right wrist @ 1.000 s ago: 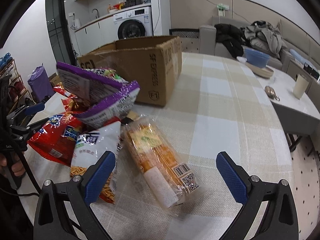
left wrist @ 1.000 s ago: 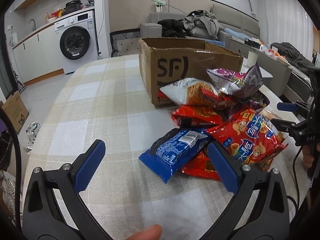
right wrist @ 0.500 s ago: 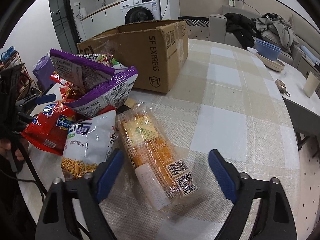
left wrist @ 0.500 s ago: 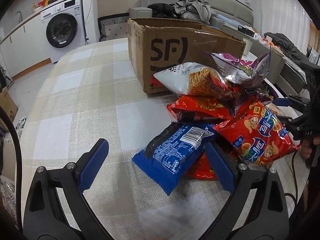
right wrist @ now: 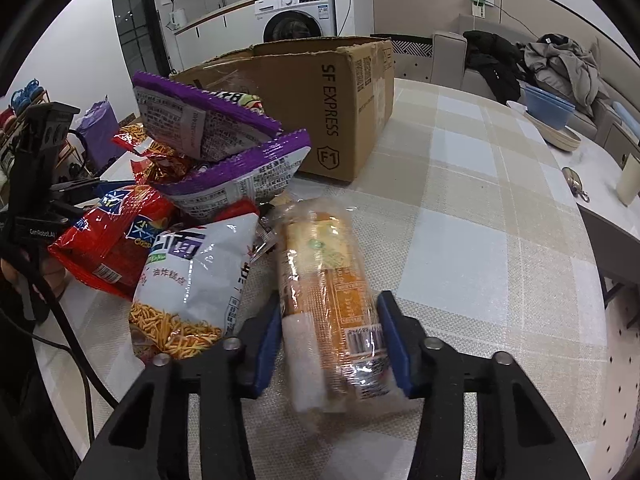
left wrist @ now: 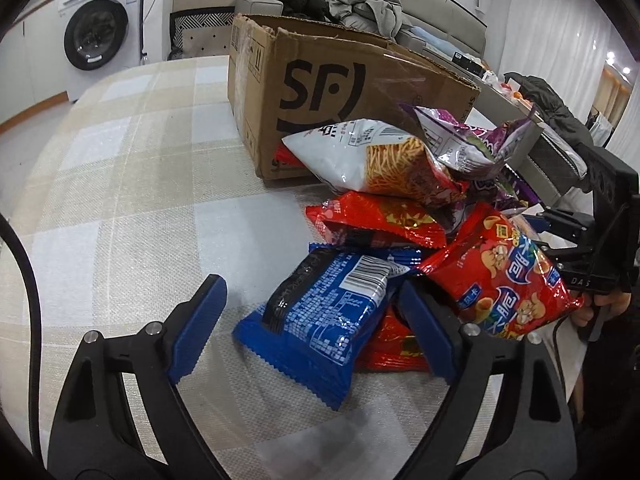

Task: Organize snacks
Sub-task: 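Grasp the clear bread pack with the right tool while the left tool grasps the blue biscuit pack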

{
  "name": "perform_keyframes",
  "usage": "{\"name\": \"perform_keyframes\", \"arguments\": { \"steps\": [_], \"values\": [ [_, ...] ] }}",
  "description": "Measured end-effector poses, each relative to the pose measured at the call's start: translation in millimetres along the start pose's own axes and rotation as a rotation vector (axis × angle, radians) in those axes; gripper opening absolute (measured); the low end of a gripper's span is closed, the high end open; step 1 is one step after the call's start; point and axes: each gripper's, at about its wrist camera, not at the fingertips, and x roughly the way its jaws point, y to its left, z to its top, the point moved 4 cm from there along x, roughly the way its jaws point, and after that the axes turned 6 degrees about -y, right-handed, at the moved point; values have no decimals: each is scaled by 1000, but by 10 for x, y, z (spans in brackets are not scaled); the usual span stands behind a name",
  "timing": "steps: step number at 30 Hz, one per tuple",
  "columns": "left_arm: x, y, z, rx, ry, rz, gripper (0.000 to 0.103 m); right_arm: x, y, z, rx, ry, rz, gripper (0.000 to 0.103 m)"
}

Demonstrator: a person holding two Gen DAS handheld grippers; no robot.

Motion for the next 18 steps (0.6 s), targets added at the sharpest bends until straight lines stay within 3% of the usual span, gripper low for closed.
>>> {"name": "perform_keyframes", "arguments": {
  "steps": [5, 8, 13, 18],
  "values": [
    [106, 57, 30, -19, 15, -35, 86, -27, 64, -1, -14, -4, 3, 39],
    [153, 73, 66, -20, 11, -68, 75, -47, 78, -7, -17, -11, 5, 39],
    [115, -69, 50, -21, 0, -140, 42, -117, 93, -38, -8, -37, 10, 38],
    [42, -134, 39, 21, -27, -86, 41, -172, 69, -53, 3, -51, 9, 38]
  ]
}}
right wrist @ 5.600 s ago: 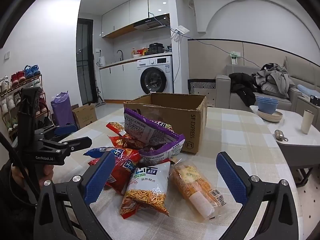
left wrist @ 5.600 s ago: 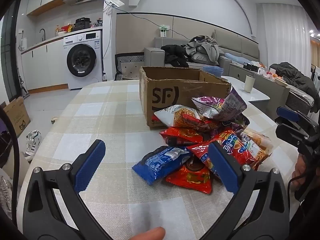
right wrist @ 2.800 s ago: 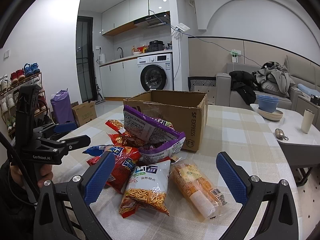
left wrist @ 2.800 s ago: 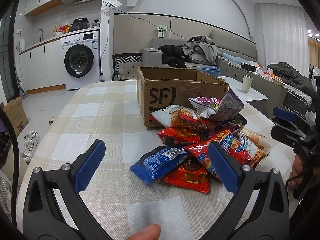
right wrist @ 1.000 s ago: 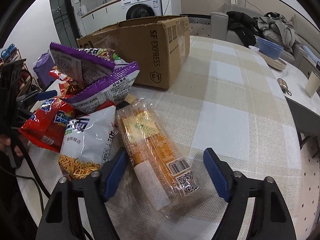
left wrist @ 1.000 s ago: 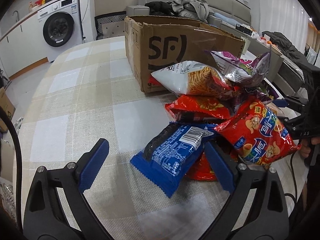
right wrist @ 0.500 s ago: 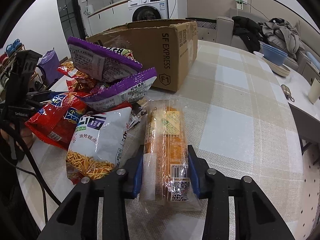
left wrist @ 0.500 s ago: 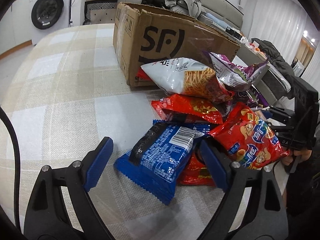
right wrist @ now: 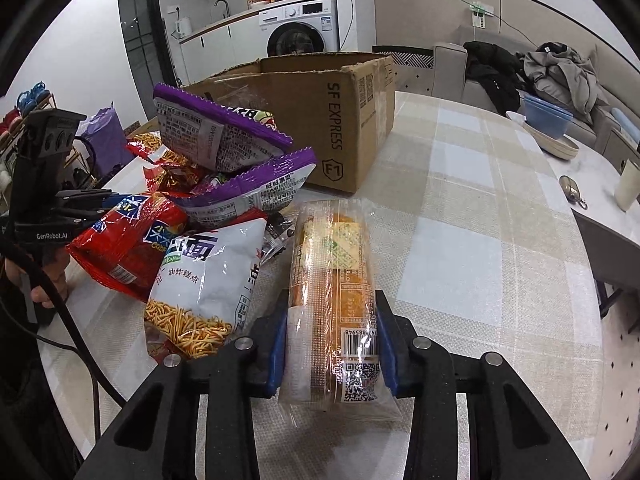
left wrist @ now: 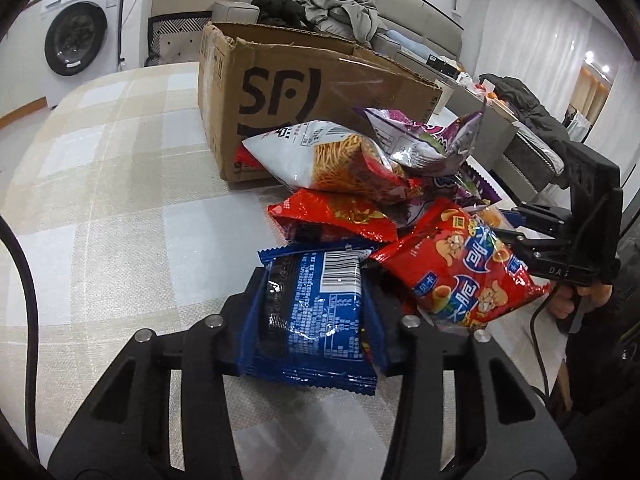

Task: Organize snacks
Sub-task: 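Grasp the clear bread pack with the right tool while the left tool grasps the blue biscuit pack, then lift both packs and carry them over the open cardboard box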

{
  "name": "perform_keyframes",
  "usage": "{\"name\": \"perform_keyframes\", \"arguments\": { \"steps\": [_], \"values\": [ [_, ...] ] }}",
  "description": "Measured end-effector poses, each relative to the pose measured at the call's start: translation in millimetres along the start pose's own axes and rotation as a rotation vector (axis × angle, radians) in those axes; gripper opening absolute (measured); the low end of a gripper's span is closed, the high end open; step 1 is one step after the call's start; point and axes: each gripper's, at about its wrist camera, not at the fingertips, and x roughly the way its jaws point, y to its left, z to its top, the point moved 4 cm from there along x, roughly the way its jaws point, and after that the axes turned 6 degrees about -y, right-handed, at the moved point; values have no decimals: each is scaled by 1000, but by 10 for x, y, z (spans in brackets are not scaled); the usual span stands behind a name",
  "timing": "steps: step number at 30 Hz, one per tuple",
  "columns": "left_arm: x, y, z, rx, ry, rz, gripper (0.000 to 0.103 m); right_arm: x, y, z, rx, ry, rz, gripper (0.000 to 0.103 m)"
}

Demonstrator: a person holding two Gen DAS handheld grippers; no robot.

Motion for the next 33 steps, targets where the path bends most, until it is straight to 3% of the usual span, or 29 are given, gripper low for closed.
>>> {"name": "perform_keyframes", "arguments": {
  "steps": [11, 22, 33],
  "values": [
    [-535, -21, -209, -29, -78, 48, 41, -201, -72, 47, 33, -83, -14, 38],
    [-1260, 49, -94, -48, -208, 123, 41, -496, -20, 207, 47, -208, -17, 38],
    [-1630, 11, 125, -36, -275, 170, 41, -729, 125, 547, 56, -319, 10, 38]
  ]
}}
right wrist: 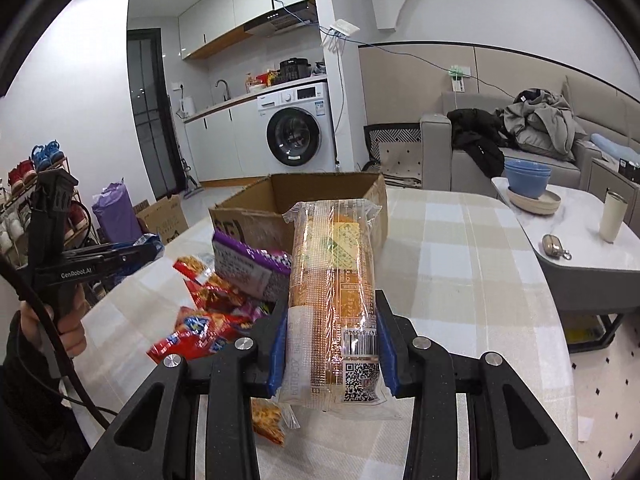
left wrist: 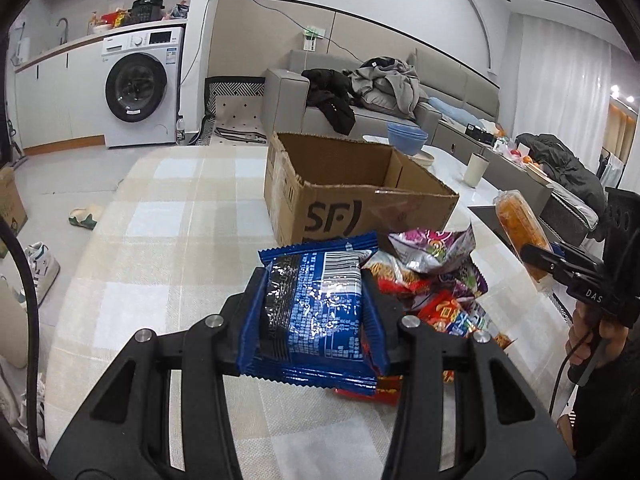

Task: Organize snacks
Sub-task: 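Lift both packs and carry them over the open cardboard box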

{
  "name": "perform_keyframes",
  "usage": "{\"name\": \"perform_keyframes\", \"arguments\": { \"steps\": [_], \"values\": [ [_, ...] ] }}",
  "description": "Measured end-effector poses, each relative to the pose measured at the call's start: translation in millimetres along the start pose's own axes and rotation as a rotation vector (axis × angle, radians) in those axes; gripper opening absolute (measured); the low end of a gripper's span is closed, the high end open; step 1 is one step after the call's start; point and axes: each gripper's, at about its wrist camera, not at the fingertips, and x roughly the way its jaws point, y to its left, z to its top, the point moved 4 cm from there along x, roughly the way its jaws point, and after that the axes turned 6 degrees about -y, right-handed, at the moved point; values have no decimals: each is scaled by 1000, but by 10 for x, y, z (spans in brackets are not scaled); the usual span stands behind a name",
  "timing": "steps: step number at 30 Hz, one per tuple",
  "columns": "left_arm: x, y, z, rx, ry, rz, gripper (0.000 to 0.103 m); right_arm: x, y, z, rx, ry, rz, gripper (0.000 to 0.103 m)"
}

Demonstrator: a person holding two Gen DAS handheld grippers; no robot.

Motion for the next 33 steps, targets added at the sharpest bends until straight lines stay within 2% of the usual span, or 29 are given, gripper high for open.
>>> {"name": "perform_keyframes", "arguments": {
  "steps": [11, 19, 28, 30, 33],
  "values": [
    [-28, -216, 460, 20, -43, 32, 41, 127, 90, 406, 36, -59, 32, 38],
    [67, -347, 795, 23, -54, 52, 41, 328, 131, 691, 57, -69, 54, 38],
    [365, -473, 1011, 33, -40, 83, 41, 584, 197, 876, 47, -68, 80, 38],
    [456, -483, 1049, 35, -35, 86, 41, 637, 207, 882, 49, -91, 93, 38],
    [590, -497, 1082, 34, -24, 89, 41, 761, 236, 879, 31, -73, 75, 38]
  ]
}}
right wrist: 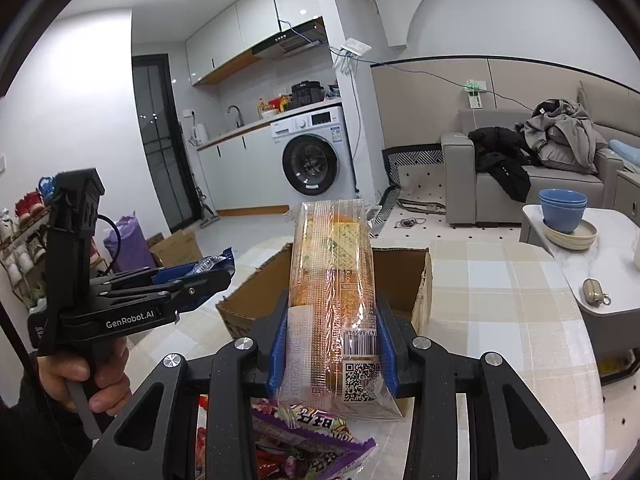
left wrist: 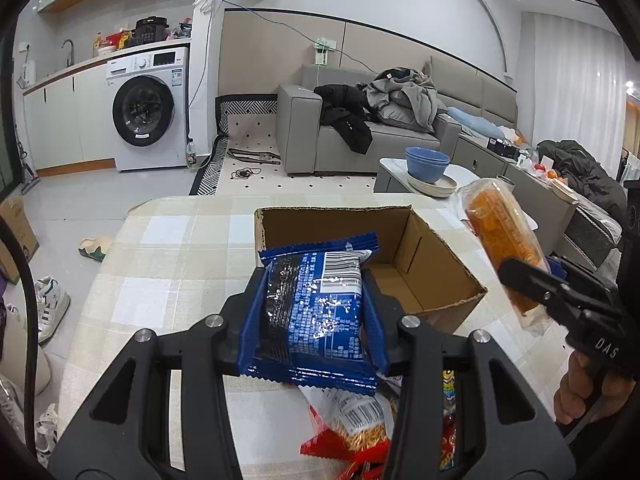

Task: Organize snacks
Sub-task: 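Lift both packs and carry them over the open cardboard box, then open both tools to drop the bread and biscuit packs into the box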

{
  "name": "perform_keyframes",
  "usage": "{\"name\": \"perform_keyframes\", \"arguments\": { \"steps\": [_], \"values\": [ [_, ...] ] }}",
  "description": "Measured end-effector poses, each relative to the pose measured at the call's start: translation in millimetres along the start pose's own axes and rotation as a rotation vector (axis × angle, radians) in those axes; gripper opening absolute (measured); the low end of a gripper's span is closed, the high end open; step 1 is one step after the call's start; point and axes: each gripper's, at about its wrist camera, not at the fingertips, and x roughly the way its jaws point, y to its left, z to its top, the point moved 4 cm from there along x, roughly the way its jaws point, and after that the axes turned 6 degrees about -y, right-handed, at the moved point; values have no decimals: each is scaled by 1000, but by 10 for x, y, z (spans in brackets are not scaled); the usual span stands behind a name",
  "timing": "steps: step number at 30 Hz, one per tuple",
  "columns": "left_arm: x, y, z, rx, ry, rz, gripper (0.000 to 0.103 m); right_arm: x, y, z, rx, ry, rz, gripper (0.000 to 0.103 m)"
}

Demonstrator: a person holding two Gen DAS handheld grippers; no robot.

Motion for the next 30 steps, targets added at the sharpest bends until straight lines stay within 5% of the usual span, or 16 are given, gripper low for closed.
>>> {"name": "perform_keyframes", "arguments": {
  "steps": [30],
  "values": [
    [1417, -300, -137, 96, 154, 26, 41, 798, -261, -166, -10, 124, -42, 38]
  ]
}}
